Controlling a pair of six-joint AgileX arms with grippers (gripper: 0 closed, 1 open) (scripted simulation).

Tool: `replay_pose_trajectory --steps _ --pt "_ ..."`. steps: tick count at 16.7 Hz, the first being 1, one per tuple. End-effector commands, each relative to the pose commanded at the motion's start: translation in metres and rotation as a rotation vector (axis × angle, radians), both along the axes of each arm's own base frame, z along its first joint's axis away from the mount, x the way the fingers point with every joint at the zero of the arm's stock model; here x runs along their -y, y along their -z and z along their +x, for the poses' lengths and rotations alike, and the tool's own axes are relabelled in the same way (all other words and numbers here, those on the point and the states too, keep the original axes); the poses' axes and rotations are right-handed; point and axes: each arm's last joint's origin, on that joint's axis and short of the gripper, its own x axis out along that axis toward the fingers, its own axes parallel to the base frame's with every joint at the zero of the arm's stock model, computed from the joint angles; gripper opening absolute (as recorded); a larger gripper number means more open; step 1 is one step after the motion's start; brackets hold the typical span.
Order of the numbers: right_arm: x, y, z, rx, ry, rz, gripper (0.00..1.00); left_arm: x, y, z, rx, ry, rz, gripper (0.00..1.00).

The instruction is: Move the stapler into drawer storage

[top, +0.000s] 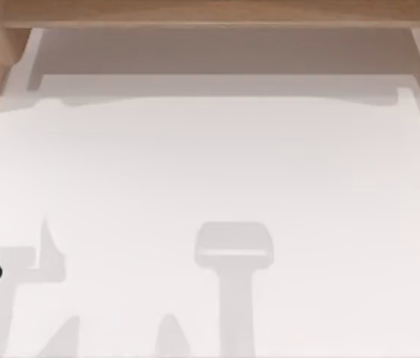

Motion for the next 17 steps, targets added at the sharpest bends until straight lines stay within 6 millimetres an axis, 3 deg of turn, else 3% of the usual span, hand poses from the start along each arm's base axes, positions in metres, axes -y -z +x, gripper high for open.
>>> replay_pose_trajectory --steps 4,10,17 --pt "-0.022 0.018 0.004 -0.027 -0.073 -0.018 1.00 0.000 0.000 0.000 0.000 0.000 0.000 1.00" --pt "-0.021 0.018 0.005 -0.025 -0.070 -0.019 1.00 0.000 0.000 0.000 0.000 0.000 0.000 1.00" --pt "-0.022 0.018 0.029 -0.027 -0.073 -0.018 1.00 0.000 0.000 0.000 0.000 0.000 0.000 1.00"
